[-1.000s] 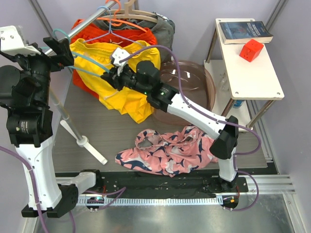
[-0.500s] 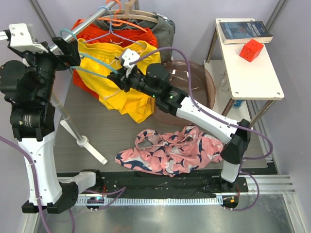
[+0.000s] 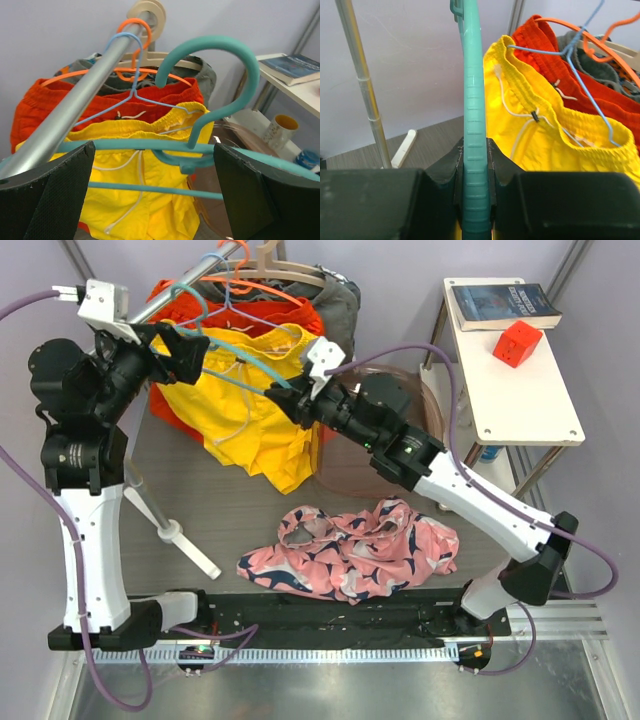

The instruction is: Place the shorts on the hanger

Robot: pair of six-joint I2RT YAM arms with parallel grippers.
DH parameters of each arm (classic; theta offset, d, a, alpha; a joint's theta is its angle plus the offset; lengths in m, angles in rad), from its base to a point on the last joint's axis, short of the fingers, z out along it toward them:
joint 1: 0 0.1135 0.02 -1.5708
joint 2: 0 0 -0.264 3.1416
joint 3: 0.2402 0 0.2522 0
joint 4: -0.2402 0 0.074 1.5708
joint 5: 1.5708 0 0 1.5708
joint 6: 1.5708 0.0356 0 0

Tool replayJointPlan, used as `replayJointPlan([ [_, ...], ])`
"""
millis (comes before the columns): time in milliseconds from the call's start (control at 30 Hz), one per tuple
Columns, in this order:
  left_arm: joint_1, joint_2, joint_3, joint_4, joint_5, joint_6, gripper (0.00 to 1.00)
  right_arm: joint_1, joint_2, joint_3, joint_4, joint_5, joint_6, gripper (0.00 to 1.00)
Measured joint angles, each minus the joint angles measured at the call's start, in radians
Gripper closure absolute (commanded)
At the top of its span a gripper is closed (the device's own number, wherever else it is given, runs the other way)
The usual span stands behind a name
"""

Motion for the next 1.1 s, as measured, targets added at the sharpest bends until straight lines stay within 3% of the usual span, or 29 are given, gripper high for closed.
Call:
replayJointPlan([
  [200, -0.001, 0.011, -0.026, 0.005, 0.192, 0.028, 0.00, -0.093, -0.115, -0.088, -0.082, -0.016, -0.018, 0.99],
  [400, -0.048, 0.019, -0.078, -0.051, 0.341, 0.133, 0.00, -0.219, -0.304, -0.262, -0.272, -0.088, -0.090, 0.99],
  [667, -0.355, 0.154, -0.011, -0.321, 0.282, 0.365, 0.00, -0.247, -0.526, -0.340, -0.544, -0.102, -0.158, 0.99],
  [867, -0.361, 0.105, -0.174, -0.343, 0.164, 0.393, 0.00, -0.297, -0.664, -0.396, -0.695, -0.203, -0.164, 0.99],
  [1033, -0.357, -0.049, -0.367, -0.404, 0.206, 0.548, 0.02, -0.320, -0.722, -0.449, -0.759, -0.271, -0.174, 0.99],
  [1100, -0.357, -0.064, -0.373, -0.455, 0.246, 0.604, 0.03, -0.320, -0.732, -0.462, -0.774, -0.291, -0.187, 0.99],
])
